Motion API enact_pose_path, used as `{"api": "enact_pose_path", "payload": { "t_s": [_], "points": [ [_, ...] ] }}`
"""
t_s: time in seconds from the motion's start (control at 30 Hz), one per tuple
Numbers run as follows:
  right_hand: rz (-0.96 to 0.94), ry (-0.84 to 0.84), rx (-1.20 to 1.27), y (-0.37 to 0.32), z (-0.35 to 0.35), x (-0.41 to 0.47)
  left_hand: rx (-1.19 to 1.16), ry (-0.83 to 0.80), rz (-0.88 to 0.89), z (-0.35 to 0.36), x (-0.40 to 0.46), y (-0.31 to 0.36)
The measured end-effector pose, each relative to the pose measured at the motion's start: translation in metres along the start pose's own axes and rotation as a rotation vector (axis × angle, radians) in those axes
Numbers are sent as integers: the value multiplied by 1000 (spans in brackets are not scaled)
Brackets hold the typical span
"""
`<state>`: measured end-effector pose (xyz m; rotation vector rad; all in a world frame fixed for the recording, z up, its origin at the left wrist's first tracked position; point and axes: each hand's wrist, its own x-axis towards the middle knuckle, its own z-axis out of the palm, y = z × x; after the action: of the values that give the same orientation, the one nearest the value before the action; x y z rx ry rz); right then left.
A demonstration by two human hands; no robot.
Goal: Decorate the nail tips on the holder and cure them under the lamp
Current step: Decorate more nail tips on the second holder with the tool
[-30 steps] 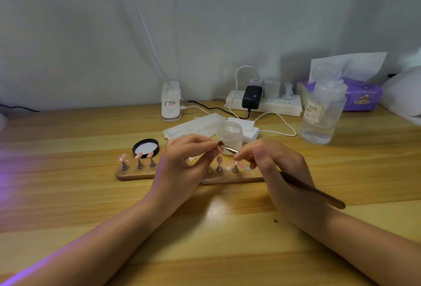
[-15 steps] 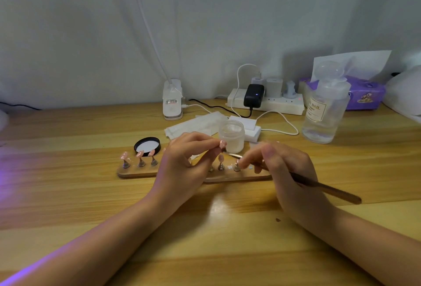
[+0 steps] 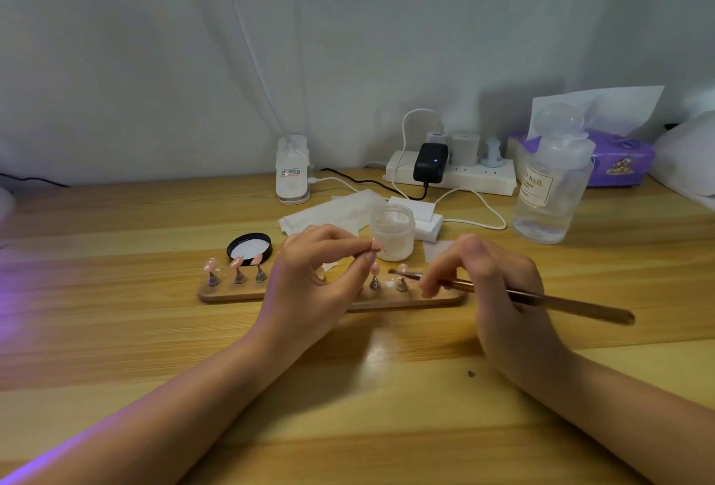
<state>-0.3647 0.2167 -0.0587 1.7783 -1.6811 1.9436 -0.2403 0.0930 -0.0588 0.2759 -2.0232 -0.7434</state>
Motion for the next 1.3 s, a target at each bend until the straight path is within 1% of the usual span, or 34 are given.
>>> {"api": "enact_pose_path", "payload": {
  "t_s": [0.1, 0.23, 0.3, 0.43, 0.5, 0.63, 0.8, 0.93, 1.07, 1.17, 1.3],
  "points": [
    [-17, 10, -32, -2, 0, 1, 5, 5, 8, 0, 0, 1],
    [-44, -73, -163, -1, 4, 4, 27, -3, 24, 0, 1, 1],
    [-25, -64, -145, 0, 3, 3, 37, -8, 31, 0, 1, 1],
    [-10, 24, -62, 0, -1, 0, 47, -4, 42, 0, 1, 0],
    [-16, 13, -74, -1, 0, 2, 48, -1, 40, 0, 1, -1],
    [-35, -68, -137, 0, 4, 4, 44, 2, 43, 0, 0, -2],
    [-1, 24, -39, 0, -1, 0, 53, -1, 55, 0, 1, -2],
    [31, 12, -99, -3, 1, 4, 55, -10, 53, 0, 1, -2],
    [82, 8, -25, -3, 1, 5, 50, -11, 82, -1, 1, -1],
    [59, -38, -150, -3, 2, 7, 52, -11, 107, 0, 1, 1],
    [-32, -100, -302, -1, 6, 6, 38, -50, 117, 0, 0, 2]
  ]
}}
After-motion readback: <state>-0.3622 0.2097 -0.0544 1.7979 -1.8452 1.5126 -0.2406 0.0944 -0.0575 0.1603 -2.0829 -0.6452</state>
